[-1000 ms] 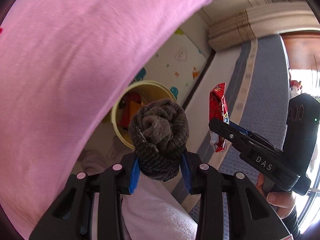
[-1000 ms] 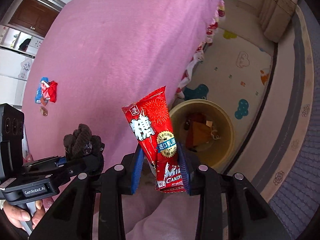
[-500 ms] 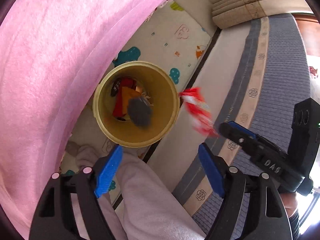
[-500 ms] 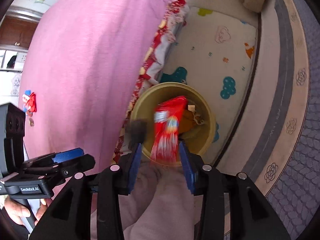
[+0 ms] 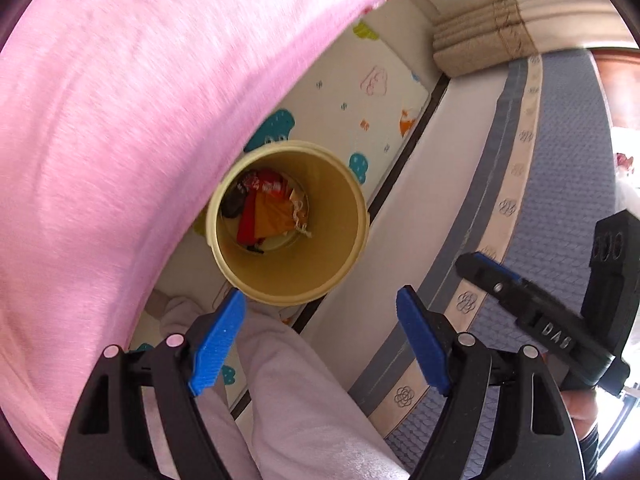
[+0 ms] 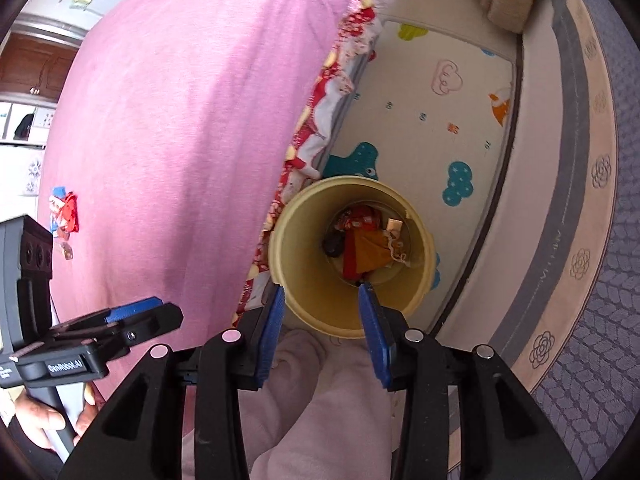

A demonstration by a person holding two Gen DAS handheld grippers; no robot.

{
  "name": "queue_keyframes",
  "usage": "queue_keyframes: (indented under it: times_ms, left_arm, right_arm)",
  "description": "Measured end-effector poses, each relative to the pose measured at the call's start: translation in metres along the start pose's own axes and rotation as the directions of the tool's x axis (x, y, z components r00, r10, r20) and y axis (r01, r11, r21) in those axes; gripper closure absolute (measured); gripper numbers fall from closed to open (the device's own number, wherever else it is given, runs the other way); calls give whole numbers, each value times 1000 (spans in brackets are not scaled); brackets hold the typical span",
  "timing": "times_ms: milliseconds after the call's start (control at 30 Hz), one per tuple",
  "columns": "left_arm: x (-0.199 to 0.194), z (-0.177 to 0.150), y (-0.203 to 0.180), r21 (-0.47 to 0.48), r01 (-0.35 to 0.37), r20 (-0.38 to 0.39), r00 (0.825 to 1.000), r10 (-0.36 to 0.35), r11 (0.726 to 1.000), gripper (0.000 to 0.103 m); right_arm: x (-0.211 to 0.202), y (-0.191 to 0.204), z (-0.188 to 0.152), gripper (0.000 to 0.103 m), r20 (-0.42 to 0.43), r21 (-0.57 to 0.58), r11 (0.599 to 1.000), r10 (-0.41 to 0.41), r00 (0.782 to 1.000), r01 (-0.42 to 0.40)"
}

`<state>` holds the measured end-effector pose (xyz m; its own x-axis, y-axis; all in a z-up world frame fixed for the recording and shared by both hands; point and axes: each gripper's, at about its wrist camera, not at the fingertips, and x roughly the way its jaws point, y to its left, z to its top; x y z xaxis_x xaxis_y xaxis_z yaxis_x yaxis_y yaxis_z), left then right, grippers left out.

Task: Collect trash
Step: 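Open both tools over the yellow bin to drop sock and wrapper, then return both open tools over the remaining items on the bed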

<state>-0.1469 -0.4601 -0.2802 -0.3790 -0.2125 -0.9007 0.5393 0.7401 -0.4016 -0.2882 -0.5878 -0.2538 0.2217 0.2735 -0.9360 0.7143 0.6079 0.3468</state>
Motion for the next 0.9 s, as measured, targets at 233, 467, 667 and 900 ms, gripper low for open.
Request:
queue_keyframes:
  times_ms: [233,467,667,900]
  left_arm:
    - [-62,-6,38,-64,34,124,992,-26,997,26]
    - [-140,-36,117,-194,33,258,966,18,980,26]
    - [-212,-62,201,-315,19,378,920,107,949,26]
    - [-268,-92,291,-484,95,475,864,170,870,26]
  right_arm:
    - [-9,79,10,64,13,-121,992,28,1000,-26]
    - [-9,193,22,64,18,-295,954,65,998,-57]
    - [3,295,18,64,5,-437,895,102,995,-90]
    - [16,405,9,64,-7,-552,823,157,988,-135]
